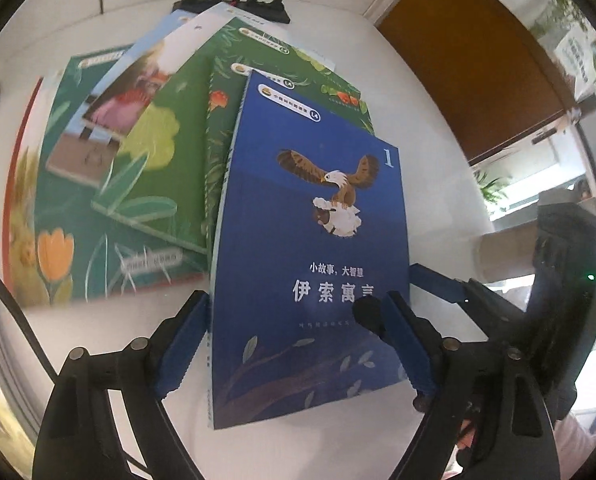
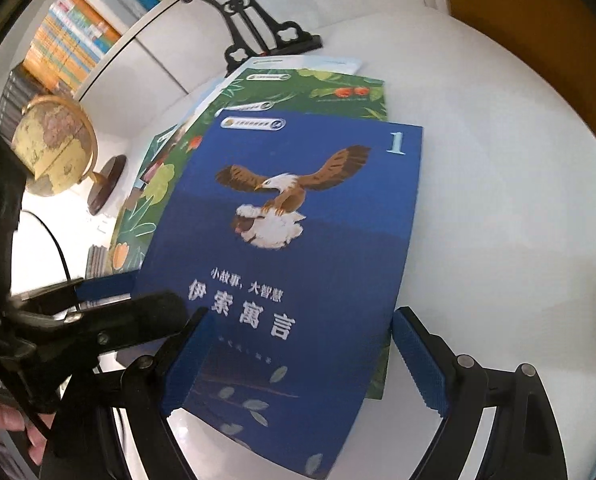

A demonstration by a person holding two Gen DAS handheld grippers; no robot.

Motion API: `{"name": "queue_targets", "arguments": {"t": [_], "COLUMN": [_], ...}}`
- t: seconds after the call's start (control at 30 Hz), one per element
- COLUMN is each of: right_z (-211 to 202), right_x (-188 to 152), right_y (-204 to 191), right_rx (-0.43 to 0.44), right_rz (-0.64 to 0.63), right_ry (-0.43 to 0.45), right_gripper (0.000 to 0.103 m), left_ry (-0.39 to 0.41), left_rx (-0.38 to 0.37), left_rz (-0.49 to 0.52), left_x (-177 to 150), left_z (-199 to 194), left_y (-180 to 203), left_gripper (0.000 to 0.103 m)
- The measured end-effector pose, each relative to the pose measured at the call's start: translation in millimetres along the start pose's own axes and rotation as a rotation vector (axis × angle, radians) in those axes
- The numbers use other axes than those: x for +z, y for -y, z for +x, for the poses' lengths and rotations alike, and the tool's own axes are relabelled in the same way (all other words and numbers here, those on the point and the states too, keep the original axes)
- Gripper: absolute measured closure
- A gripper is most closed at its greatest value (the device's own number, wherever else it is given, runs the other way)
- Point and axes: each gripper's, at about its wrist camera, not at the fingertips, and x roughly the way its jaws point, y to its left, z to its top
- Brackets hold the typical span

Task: Organize books
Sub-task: 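Position the open right tool fingers at the blue book's edge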

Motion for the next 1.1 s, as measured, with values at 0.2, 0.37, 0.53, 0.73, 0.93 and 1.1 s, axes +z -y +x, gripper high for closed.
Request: {"name": "queue_targets", "arguments": {"t": [0.2, 0.37, 0.53, 0.73, 0.93, 1.1], "right_z": [-6.1, -9.9, -14.1, -23.4, -25.6, -25.0], "right_x": [-13.9, -24.6, -30.8, -51.3, -56.3, -45.8], "right_y": [2.9, 2.6, 7.0, 6.5, 4.9, 15.5], "right_rx": [0.024, 0.038, 0.084, 0.073, 0.065, 0.085], "right_rz": [0.041, 0.071, 0.093, 0.076, 0.019, 0.062], "right_ry": [-0.035, -0.059, -0.113, -0.141, -0.154, -0.083], "right_gripper": [0.014, 0.014, 0.015, 0.015, 0.015, 0.007], "left_ry": [-0.004, -0.004, -0.009, -0.054, -0.065, -0.066], "left_rx": [-0.017, -0.036, -0.044, -0.081, -0.049, -0.083], "left_rz": [0.012, -0.012, 0.008, -0.001, -0.020, -0.067], "left_x": [-6.1, -11.8, -22.1, -48.9, -54.8, -41.9], "left_z": [0.5, 1.0, -1.5, 2.8, 17.2, 20.2], "left_y": [1.7, -0.9, 2.9, 2.1, -6.9, -13.3], "left_gripper": [0.020, 0.020, 0.020, 0.020, 0.020, 0.029]}}
